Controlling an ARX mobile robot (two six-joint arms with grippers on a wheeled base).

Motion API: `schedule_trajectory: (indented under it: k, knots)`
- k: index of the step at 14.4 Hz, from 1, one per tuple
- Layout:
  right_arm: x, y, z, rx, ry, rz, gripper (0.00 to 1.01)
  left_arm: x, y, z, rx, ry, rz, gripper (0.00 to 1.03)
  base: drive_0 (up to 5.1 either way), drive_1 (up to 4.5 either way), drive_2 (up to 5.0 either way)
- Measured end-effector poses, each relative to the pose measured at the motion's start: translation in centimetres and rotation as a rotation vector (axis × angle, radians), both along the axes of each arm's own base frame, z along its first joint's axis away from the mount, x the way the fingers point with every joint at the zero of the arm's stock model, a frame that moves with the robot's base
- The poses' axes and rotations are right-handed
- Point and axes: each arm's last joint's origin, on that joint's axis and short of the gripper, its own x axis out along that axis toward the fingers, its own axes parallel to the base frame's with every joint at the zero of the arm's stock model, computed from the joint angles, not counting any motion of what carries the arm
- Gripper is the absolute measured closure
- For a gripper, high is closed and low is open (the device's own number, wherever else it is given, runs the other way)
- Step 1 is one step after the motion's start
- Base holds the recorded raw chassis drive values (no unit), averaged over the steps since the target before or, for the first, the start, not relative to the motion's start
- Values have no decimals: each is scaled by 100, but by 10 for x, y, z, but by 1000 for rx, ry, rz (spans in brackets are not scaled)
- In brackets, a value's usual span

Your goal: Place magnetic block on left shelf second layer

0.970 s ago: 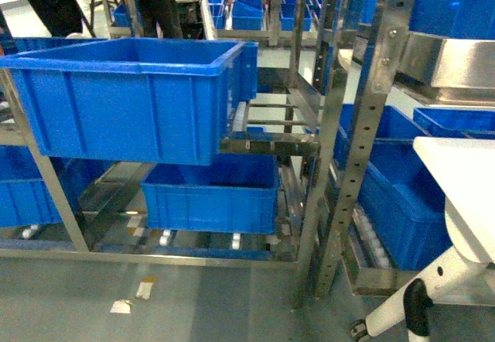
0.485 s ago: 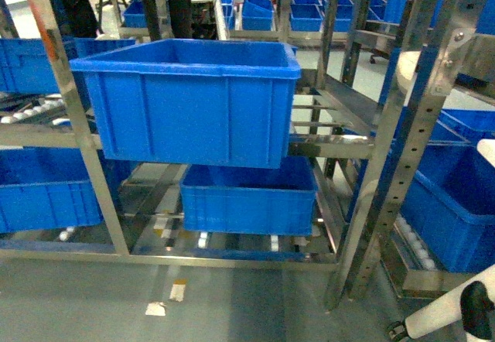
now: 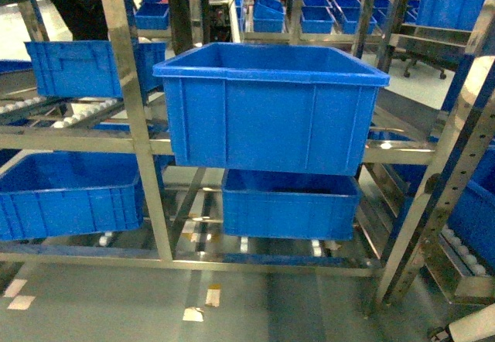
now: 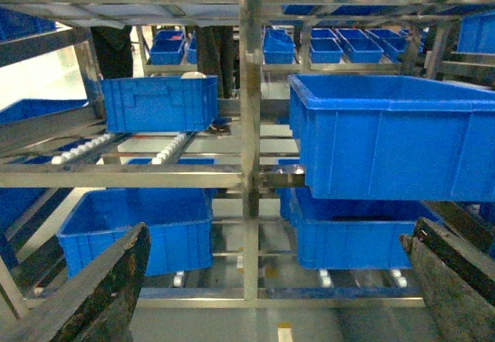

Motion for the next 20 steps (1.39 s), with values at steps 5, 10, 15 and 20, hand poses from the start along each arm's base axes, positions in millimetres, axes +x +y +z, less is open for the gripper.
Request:
schedule_trajectory:
  k: [5, 10, 15, 20]
  knots:
    - [0, 0, -1, 0, 6, 0, 68, 0, 0, 0, 0, 4, -1, 5, 2, 423, -420]
    - [0, 0, -1, -1, 7, 0, 68, 0, 0, 0, 0, 5, -1, 5, -8, 420, -437]
    - [0, 0, -1, -1, 7, 0, 68, 0, 0, 0, 0, 3, -2, 5, -10, 419, -439]
    - [1, 0, -2, -1, 11, 0, 68, 0, 0, 0, 0, 4, -2, 5, -10, 419, -439]
